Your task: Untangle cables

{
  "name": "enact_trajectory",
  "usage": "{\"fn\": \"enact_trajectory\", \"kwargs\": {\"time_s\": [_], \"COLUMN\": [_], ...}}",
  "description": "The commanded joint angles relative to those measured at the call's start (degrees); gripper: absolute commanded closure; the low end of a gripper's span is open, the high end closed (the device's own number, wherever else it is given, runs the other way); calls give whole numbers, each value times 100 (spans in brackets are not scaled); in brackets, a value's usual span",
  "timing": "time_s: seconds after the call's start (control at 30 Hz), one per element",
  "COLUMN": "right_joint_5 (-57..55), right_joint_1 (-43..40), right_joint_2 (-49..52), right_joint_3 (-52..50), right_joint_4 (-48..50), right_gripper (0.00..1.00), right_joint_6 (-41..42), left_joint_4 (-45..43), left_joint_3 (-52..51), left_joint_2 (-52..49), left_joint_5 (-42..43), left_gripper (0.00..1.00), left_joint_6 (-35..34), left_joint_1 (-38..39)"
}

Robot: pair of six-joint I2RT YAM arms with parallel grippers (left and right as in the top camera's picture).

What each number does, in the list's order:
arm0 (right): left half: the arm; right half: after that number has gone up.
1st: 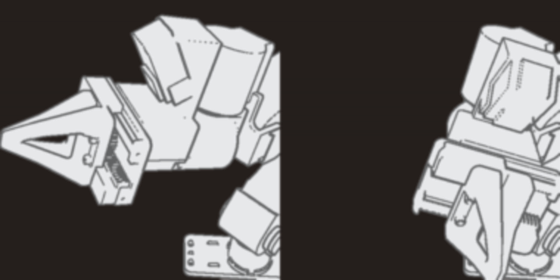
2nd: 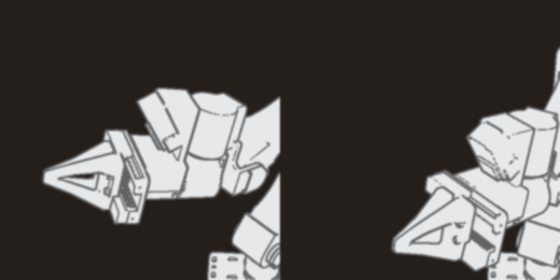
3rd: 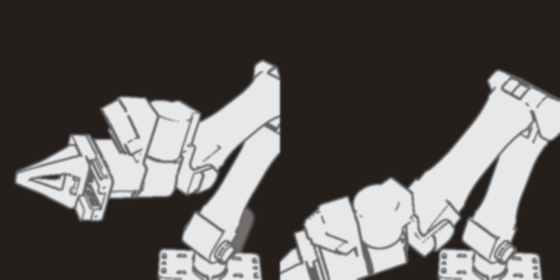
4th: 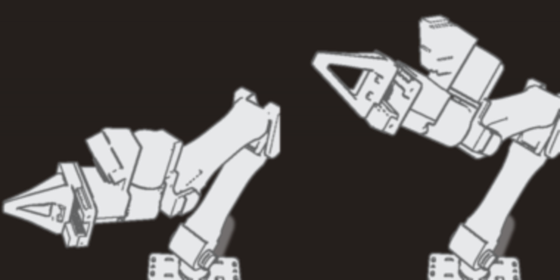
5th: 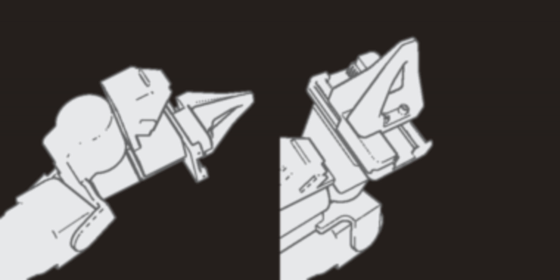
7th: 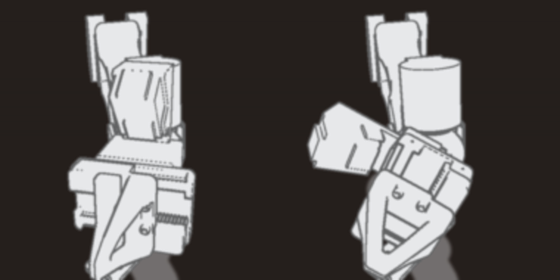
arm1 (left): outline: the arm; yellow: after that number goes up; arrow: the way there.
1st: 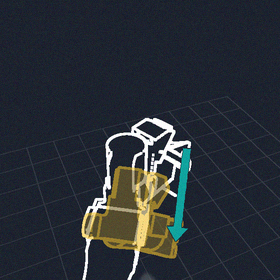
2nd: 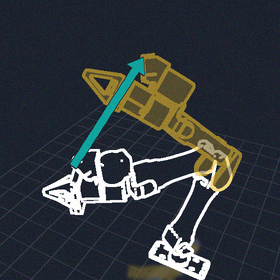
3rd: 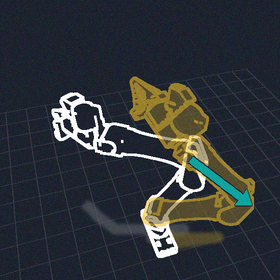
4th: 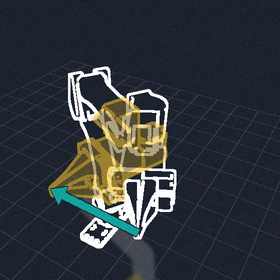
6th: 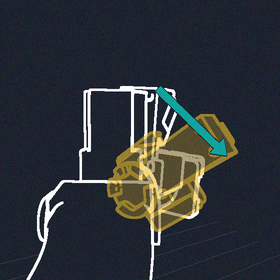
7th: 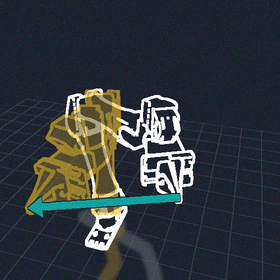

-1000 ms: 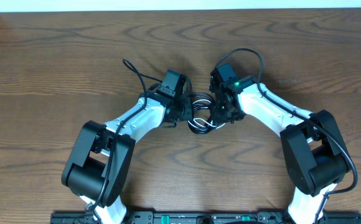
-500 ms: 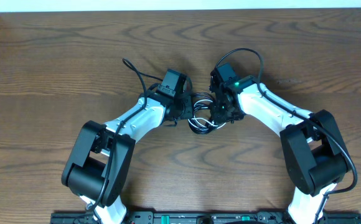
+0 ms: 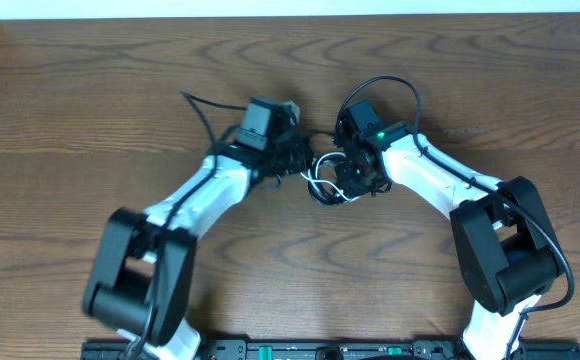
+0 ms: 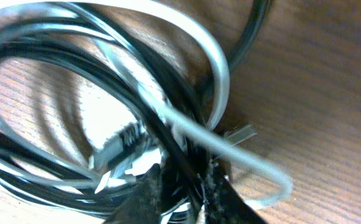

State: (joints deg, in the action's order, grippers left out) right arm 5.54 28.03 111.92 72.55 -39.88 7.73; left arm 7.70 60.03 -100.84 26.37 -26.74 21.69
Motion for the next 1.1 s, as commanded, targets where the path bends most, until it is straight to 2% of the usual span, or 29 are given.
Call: {"fn": "enact_trajectory", "kwargs": {"time_s": [0.0, 0.13, 0.23, 0.27, 0.3, 0.57, 0.83, 0.97, 1.07], "right_joint_5": [-96, -166, -345, -400, -417, -413, -411, -363, -339], "right_joint_1": [13, 13, 13, 13, 13, 13, 13, -33, -144], "right_joint_2": [74, 74, 74, 74, 74, 74, 74, 68, 68], "right_joint_3": [-81, -81, -81, -81, -81, -81, -81, -31, 7], "right_joint_4": [20, 70, 90, 103, 127, 557, 890, 968, 973], "right_gripper": [90, 99, 99, 99, 99, 99, 99, 95, 83], "right_joint_6": [-98, -101, -101, -101, -107, -273, -378, -380, -376], "left_joint_4": [-50, -52, -57, -57, -57, -63, -74, -74, -74], "left_joint_3": [-11, -11, -11, -11, -11, -11, -11, -11, -11], "left_joint_2": [691, 1185, 1499, 1593, 1663, 2149, 2441, 2562, 2691], "left_joint_5": [479, 518, 516, 516, 516, 518, 518, 518, 516], "left_gripper": [93, 93, 92, 95, 93, 93, 93, 93, 93], "left_joint_6": [-15, -20, -107, -153, -186, -542, -555, -553, -553], "left_joint_1": [-249, -372, -435, -463, -481, -728, -1029, -1130, -1189]}}
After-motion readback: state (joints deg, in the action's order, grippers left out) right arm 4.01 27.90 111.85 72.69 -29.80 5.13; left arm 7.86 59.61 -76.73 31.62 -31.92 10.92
